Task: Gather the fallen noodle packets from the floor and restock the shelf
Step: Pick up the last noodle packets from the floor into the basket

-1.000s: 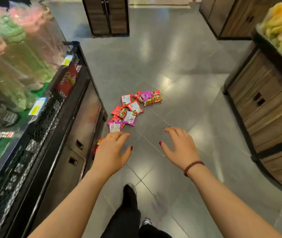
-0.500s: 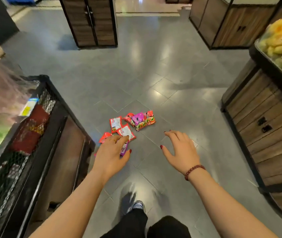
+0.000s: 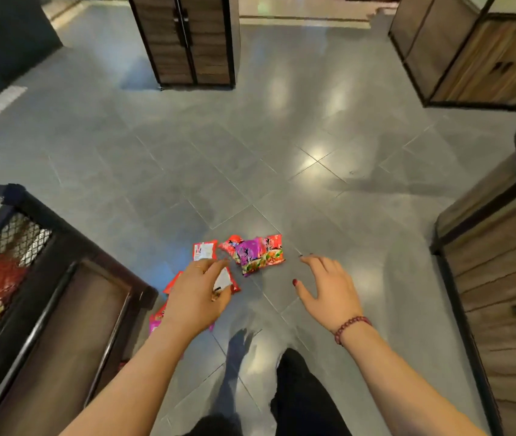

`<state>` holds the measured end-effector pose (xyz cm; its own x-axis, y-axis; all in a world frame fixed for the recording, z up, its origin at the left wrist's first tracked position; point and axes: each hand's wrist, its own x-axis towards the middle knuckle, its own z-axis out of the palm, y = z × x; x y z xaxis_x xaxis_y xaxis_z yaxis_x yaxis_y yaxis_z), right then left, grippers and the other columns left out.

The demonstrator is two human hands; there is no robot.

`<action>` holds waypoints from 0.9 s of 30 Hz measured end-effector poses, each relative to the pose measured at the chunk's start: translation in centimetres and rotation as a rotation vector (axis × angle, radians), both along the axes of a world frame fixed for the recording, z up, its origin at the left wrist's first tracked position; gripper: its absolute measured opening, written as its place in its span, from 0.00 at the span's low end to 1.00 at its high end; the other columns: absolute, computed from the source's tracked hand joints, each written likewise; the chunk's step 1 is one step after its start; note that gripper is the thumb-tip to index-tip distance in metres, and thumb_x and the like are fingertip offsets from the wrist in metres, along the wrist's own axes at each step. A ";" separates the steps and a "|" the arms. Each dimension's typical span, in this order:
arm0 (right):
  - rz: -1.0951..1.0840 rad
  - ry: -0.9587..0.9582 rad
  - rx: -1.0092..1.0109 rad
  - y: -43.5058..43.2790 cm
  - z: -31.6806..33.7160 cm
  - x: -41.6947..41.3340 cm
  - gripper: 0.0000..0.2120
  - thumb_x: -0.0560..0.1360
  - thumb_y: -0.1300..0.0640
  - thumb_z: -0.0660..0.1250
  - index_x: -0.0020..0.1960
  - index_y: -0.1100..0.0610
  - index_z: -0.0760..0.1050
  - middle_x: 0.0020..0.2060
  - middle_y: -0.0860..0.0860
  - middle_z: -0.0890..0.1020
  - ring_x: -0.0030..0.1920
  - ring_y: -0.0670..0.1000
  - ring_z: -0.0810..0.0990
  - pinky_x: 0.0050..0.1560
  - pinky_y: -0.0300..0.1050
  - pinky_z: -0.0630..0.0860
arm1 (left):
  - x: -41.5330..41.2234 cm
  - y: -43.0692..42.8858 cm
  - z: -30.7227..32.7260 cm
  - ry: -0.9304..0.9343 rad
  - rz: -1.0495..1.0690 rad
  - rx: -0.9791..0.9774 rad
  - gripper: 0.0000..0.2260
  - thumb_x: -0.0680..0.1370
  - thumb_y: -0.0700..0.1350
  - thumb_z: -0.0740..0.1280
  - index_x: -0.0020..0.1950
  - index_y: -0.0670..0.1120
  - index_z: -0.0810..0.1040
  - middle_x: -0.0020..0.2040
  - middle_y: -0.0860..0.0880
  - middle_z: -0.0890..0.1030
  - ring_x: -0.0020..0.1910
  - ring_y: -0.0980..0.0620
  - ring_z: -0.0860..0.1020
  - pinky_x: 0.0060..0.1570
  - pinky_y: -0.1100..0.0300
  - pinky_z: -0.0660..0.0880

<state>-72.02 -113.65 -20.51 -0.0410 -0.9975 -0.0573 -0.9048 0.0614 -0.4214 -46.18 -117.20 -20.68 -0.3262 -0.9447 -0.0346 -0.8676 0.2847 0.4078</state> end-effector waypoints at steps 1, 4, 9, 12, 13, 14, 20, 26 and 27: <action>0.012 -0.004 0.008 -1.5 -0.1 -1.1 0.21 0.75 0.47 0.64 0.66 0.54 0.72 0.63 0.51 0.75 0.62 0.55 0.73 0.61 0.49 0.70 | -1.0 -1.1 0.2 -0.007 0.025 -0.002 0.22 0.71 0.51 0.65 0.64 0.45 0.78 0.57 0.44 0.81 0.54 0.40 0.79 0.49 0.48 0.79; 0.061 -0.003 0.026 -5.9 -0.5 -3.7 0.21 0.74 0.48 0.64 0.65 0.55 0.72 0.62 0.53 0.76 0.61 0.57 0.73 0.61 0.49 0.70 | -3.4 -4.0 0.4 -0.025 0.090 -0.019 0.20 0.74 0.49 0.70 0.66 0.46 0.77 0.61 0.45 0.79 0.58 0.42 0.77 0.52 0.51 0.77; 0.117 -0.066 0.069 -12.4 -1.1 -5.0 0.22 0.76 0.49 0.64 0.69 0.53 0.69 0.65 0.50 0.73 0.64 0.53 0.70 0.64 0.47 0.67 | -4.8 -8.4 0.3 -0.052 0.151 0.034 0.22 0.73 0.52 0.68 0.67 0.47 0.76 0.61 0.46 0.79 0.59 0.43 0.77 0.54 0.49 0.77; 0.168 -0.097 0.031 -16.5 -2.4 -5.3 0.21 0.73 0.52 0.67 0.64 0.56 0.74 0.58 0.52 0.78 0.57 0.57 0.76 0.56 0.50 0.75 | -4.9 -11.9 -0.5 -0.062 0.187 0.037 0.23 0.72 0.51 0.68 0.65 0.45 0.78 0.59 0.44 0.80 0.59 0.41 0.77 0.54 0.49 0.76; 0.170 -0.103 0.041 -18.0 -2.7 -5.4 0.21 0.72 0.52 0.67 0.64 0.56 0.74 0.57 0.52 0.78 0.56 0.56 0.76 0.55 0.50 0.74 | -4.9 -13.3 -0.9 -0.060 0.201 0.039 0.22 0.73 0.51 0.68 0.65 0.45 0.78 0.59 0.44 0.80 0.59 0.41 0.77 0.54 0.50 0.76; 0.166 -0.102 0.055 -19.5 -2.8 -5.6 0.21 0.73 0.52 0.68 0.64 0.55 0.74 0.58 0.52 0.78 0.58 0.55 0.76 0.56 0.50 0.73 | -5.0 -14.8 -1.2 -0.057 0.217 0.049 0.22 0.74 0.51 0.69 0.66 0.45 0.77 0.60 0.44 0.80 0.60 0.42 0.77 0.55 0.50 0.76; 0.203 -0.061 0.161 -29.0 -4.1 -7.2 0.23 0.76 0.51 0.65 0.70 0.51 0.68 0.66 0.49 0.72 0.66 0.51 0.68 0.67 0.44 0.65 | -5.6 -24.0 -2.8 0.002 0.312 0.104 0.25 0.73 0.55 0.62 0.68 0.47 0.76 0.62 0.44 0.79 0.62 0.42 0.75 0.59 0.50 0.73; 0.220 -0.089 0.249 -37.0 -6.0 -9.4 0.24 0.76 0.50 0.65 0.70 0.50 0.66 0.67 0.49 0.70 0.66 0.51 0.68 0.66 0.47 0.68 | -7.7 -31.0 -4.6 -0.045 0.324 0.131 0.25 0.74 0.56 0.62 0.67 0.47 0.76 0.62 0.44 0.79 0.62 0.42 0.75 0.57 0.49 0.74; 0.228 -0.088 0.264 -38.1 -6.5 -9.8 0.23 0.76 0.50 0.65 0.70 0.49 0.67 0.66 0.49 0.71 0.65 0.51 0.69 0.65 0.47 0.68 | -8.2 -31.9 -5.3 -0.031 0.350 0.146 0.24 0.74 0.55 0.63 0.67 0.47 0.76 0.62 0.44 0.79 0.62 0.41 0.75 0.57 0.48 0.74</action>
